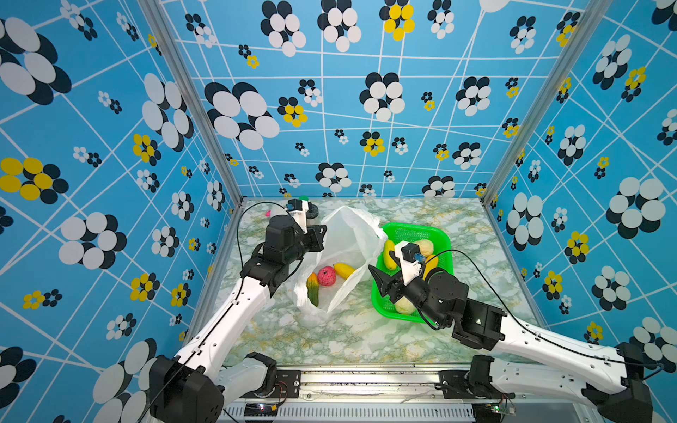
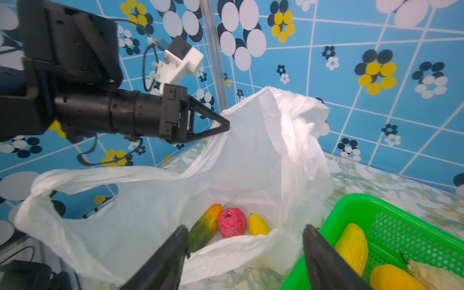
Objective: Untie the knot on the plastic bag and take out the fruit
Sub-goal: 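Move the right gripper back into the bag above the pink fruit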
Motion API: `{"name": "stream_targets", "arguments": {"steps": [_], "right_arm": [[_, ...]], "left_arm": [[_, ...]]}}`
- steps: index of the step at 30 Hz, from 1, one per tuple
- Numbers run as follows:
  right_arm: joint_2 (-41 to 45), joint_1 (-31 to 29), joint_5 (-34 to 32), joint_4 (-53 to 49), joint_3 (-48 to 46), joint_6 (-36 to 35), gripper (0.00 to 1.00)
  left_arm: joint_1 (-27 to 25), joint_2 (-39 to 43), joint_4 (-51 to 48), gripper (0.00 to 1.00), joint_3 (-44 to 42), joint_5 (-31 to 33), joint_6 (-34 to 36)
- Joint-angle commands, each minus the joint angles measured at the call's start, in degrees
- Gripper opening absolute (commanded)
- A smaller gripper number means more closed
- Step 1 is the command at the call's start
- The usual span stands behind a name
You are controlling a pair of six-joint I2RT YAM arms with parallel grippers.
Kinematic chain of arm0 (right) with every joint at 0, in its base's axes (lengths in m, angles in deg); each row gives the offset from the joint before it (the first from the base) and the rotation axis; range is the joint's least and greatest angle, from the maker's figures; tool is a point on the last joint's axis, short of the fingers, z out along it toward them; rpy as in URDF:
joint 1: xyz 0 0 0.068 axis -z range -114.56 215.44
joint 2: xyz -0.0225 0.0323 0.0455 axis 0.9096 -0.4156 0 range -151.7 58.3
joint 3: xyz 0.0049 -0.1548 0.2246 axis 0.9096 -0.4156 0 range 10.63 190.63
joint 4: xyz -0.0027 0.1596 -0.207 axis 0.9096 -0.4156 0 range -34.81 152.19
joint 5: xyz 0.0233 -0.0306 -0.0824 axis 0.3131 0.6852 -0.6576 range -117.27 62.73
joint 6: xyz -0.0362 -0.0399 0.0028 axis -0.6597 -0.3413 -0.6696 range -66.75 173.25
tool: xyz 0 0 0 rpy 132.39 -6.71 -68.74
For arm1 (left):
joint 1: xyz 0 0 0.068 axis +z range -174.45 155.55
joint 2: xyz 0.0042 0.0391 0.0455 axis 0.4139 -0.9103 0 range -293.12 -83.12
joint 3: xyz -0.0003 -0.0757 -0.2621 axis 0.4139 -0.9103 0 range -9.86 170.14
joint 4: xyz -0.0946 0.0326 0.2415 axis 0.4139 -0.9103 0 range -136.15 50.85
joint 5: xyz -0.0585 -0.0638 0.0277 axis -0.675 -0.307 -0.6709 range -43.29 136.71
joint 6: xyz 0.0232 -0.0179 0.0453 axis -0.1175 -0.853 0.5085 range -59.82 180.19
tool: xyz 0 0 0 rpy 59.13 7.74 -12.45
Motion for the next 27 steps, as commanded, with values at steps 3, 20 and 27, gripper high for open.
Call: {"name": "stream_targets", "arguments": {"steps": [3,20,27], "right_arm": [[-11.2,-0.8,10.1,6.2,4.7,2.3,0.73],[-44.9,5.8,4.4,0.0,21.4,17.0,0.51],[-46.4,6.4,-2.7,-1.1,20.5,18.8,0.51]], "left_arm": [[0.0,-0.9,-2.1,0.00,2.5,2.0,1.9],[-0.2,-0.7,-2.9,0.00,3.3,1.4,3.4],[-0.3,-0.3,-4.0,0.00,4.6,1.3,3.9]]}}
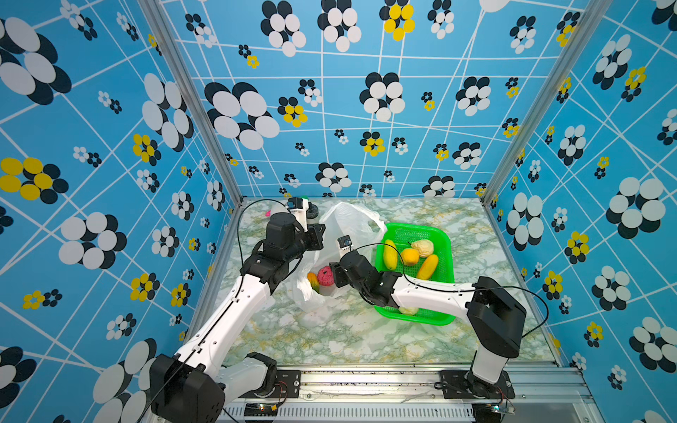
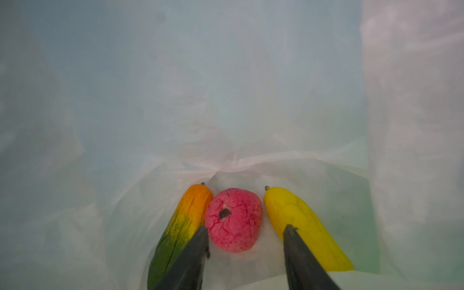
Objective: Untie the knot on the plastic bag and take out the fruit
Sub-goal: 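Move the right gripper back into the bag above the pink fruit, then lower the open right gripper into the bag around the long yellow fruit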
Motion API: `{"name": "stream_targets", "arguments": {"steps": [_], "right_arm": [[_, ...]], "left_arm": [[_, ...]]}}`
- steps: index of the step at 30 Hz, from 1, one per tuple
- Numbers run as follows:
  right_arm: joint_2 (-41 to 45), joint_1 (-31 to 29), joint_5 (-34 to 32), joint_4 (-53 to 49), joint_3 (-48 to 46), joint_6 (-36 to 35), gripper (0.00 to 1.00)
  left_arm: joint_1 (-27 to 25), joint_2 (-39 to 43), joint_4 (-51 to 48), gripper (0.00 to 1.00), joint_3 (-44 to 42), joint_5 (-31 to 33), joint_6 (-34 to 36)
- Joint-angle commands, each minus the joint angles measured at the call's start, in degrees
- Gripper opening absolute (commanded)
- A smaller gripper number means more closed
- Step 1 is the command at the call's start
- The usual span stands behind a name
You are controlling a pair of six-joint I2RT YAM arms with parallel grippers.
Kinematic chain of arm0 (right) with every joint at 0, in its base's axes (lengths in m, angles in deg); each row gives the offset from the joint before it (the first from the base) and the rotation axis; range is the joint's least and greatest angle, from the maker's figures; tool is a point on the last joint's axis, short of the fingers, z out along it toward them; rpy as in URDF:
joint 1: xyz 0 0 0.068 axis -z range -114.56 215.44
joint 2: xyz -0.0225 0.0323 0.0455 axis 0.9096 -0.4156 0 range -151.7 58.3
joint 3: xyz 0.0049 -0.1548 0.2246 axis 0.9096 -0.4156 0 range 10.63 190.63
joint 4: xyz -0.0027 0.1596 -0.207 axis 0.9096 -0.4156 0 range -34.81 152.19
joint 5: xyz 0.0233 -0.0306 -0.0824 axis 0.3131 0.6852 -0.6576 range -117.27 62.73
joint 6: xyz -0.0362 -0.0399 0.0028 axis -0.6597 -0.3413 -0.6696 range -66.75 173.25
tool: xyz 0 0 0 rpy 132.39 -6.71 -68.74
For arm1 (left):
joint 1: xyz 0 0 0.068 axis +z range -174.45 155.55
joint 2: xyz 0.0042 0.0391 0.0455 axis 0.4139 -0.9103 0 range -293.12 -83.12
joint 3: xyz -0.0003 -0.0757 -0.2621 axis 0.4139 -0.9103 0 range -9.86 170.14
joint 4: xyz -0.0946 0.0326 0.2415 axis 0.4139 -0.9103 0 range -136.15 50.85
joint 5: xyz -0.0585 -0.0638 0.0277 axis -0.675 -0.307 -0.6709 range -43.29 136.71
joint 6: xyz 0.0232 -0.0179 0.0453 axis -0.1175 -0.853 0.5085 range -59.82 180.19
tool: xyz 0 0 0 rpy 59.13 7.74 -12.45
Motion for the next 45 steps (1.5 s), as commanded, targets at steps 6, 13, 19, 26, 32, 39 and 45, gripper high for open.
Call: {"name": "stream_targets", "arguments": {"steps": [6,13,19,26,32,39,45], "right_arm": [[-1.9,1.0,-5.2,-3.8,2.9,2.0,0.51],[0.6,0.6,-5.8,-6.0,2.6,3.5,0.58],[-1.0,-2.7,-8.7,-6.0,1.0,1.6,0.72],[-3.7,-2.3,-9.5,-6.5,0.4,4.1,0.77],[-6.9,-0.8,-13.7,-13.7,2.7,12.3,0.77],[-8.1,3.0,-10.3,-13.7,2.5,15.6,0.85],[-11.5,5.5,-8.2,-16.3,7.4,14.9,0.97]], "left_arm": [[-0.6,2.3,-0.8,0.00,3.0,1.3,1.9],[-5.0,9.5,-2.6,0.00,3.3,14.8,6.2],[-12.4,12.8,-2.8,0.00,-1.0,24.5,11.0],[-12.7,10.9,-1.3,0.00,-6.0,24.0,10.3],[-13.0,9.8,0.9,0.00,-6.3,17.2,9.1],[-13.1,8.1,2.4,0.00,-6.5,15.0,8.7],[-13.2,6.8,2.3,0.00,-5.7,15.4,8.8]]}}
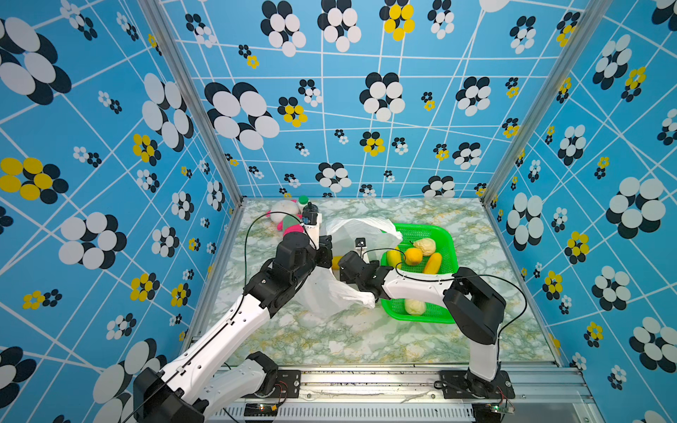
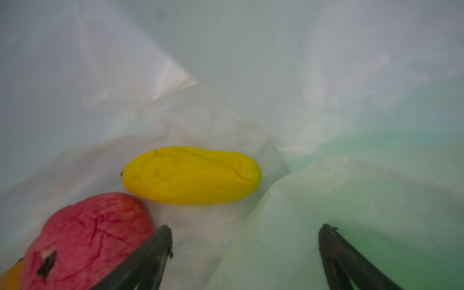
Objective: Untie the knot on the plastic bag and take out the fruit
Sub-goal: 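Lower the open right gripper into the bag around the long yellow fruit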
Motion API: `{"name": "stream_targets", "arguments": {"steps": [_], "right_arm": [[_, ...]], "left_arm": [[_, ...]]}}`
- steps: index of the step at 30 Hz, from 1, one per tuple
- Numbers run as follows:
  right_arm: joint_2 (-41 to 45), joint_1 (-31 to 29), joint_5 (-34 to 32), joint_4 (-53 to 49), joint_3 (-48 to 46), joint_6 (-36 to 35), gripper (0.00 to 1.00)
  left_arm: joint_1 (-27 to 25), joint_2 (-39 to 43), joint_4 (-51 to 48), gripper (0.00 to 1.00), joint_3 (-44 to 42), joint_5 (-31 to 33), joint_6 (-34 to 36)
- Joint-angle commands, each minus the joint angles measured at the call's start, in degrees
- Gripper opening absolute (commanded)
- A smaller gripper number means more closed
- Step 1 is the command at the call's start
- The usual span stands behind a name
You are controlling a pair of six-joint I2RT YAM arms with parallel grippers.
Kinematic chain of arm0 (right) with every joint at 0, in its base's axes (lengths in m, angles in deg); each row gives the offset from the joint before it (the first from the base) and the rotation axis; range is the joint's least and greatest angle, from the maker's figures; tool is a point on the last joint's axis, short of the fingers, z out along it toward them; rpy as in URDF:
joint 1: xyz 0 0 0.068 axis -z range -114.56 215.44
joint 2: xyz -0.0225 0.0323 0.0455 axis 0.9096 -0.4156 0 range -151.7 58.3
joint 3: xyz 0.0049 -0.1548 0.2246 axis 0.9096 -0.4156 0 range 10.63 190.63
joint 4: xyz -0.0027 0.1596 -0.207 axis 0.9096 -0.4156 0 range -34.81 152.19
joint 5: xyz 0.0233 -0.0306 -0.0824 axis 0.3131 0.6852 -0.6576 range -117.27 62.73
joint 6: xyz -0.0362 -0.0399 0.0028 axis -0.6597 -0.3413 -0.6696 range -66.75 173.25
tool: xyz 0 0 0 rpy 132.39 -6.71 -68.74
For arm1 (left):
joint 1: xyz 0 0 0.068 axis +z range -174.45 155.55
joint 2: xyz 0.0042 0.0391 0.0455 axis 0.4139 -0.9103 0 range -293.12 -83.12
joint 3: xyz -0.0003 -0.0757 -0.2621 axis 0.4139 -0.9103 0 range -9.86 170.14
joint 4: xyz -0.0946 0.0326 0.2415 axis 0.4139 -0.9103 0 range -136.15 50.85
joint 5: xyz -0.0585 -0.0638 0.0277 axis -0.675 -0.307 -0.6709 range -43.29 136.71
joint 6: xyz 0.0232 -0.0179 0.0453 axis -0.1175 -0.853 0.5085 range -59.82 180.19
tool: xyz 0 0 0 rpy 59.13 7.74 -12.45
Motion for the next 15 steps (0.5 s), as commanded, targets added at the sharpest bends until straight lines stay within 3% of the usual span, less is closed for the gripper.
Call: {"name": "stream_targets", "arguments": {"steps": [1,10,15], "right_arm": [[-3.1,1.4,2.5,-3.3,3.5,0.3,0.97],[-11.7,3.4,5.3,-12.9,15.7,1.4,0.97],[-16.5,4.5,7.3,-13.5,17.6,2.5,0.97]], "left_arm": [[-0.3,-0.4,1.2,0.00,0.4,-0.7,-0.2],[-0.3,-1.1,0.8,0.00,1.7,-0.9,0.2],[-0.3,-0.5,0.8,0.00,1.3,-1.3,0.1]]}}
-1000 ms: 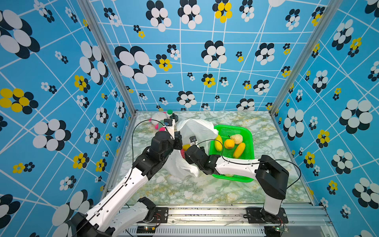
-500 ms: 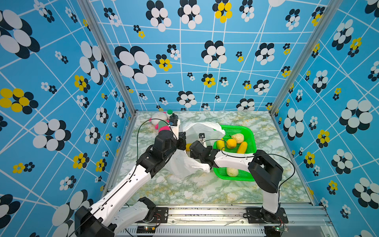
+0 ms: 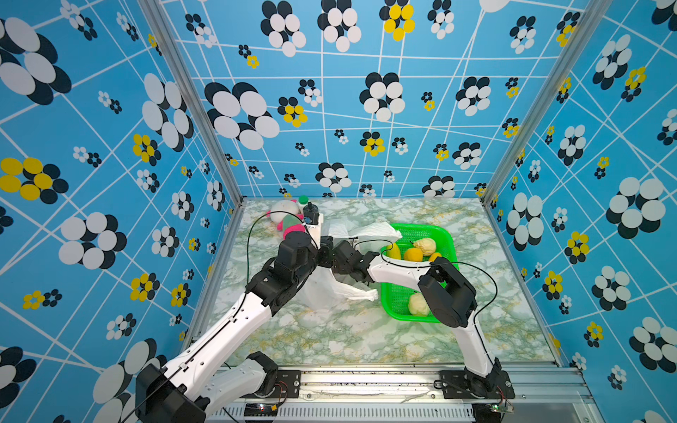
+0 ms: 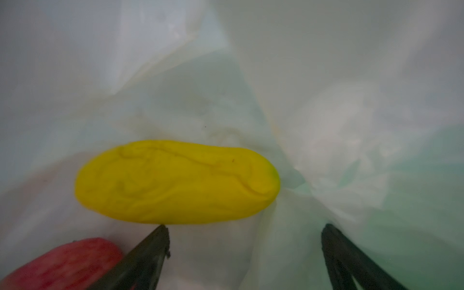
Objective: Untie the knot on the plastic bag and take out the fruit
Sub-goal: 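Lower the open right gripper into the bag around the long yellow fruit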
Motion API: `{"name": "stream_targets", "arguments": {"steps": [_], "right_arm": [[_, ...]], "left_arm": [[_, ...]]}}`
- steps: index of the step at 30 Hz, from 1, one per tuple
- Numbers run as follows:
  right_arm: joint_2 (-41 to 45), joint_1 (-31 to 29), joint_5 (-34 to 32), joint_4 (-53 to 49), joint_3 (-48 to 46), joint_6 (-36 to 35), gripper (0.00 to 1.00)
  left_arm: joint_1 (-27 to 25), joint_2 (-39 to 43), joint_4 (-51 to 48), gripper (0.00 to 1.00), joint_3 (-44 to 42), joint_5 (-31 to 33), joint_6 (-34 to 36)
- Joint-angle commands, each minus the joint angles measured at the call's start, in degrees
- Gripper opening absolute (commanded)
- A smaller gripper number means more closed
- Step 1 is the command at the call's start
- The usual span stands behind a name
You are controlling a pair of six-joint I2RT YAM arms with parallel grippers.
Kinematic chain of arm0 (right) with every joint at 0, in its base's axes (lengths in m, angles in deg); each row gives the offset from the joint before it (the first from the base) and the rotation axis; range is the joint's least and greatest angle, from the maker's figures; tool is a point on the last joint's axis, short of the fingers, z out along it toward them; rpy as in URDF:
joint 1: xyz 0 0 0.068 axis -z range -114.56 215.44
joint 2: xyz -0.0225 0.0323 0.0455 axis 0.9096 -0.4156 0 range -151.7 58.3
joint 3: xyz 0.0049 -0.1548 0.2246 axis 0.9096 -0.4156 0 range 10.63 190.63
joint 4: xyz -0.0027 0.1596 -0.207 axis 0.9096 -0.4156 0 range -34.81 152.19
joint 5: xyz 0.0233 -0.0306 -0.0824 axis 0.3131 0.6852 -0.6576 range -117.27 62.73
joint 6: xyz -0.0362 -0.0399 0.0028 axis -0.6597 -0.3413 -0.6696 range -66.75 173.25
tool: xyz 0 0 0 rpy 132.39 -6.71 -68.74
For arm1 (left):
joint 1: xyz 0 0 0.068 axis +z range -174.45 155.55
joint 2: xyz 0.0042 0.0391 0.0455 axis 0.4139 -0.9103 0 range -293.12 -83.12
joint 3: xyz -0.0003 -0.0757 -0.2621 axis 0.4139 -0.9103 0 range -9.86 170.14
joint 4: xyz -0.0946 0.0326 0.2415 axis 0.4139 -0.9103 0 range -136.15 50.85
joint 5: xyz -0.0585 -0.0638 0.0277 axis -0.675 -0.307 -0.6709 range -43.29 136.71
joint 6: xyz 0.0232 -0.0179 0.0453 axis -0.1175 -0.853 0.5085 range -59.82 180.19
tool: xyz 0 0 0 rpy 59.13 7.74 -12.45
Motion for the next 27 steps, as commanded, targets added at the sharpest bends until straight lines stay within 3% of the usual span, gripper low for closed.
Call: {"name": "stream_targets", "arguments": {"steps": [1,9,17,27], "right_arm": [[-3.2,1.1,2.2,-4.6,1.2,1.8,0.97],[-2.1,1.7,3.5,-5.1,2.2,1.2,0.78],[10.0,1.7,7.4,3.5,-8.7,-0.6,0.57],[24.2,1.7,13.4,15.0,-20.9,-3.1,0.49]], "left_arm": [[-0.3,0.2,0.6,0.00,1.2,-1.0,0.2],[-0.2,0.0,1.9,0.00,1.0,-1.4,0.3],[-0.1,-0.8,4.1,0.00,-0.5,-0.2,1.8],[-0.1,0.2,8.9,0.00,-5.1,0.3,4.7]]}}
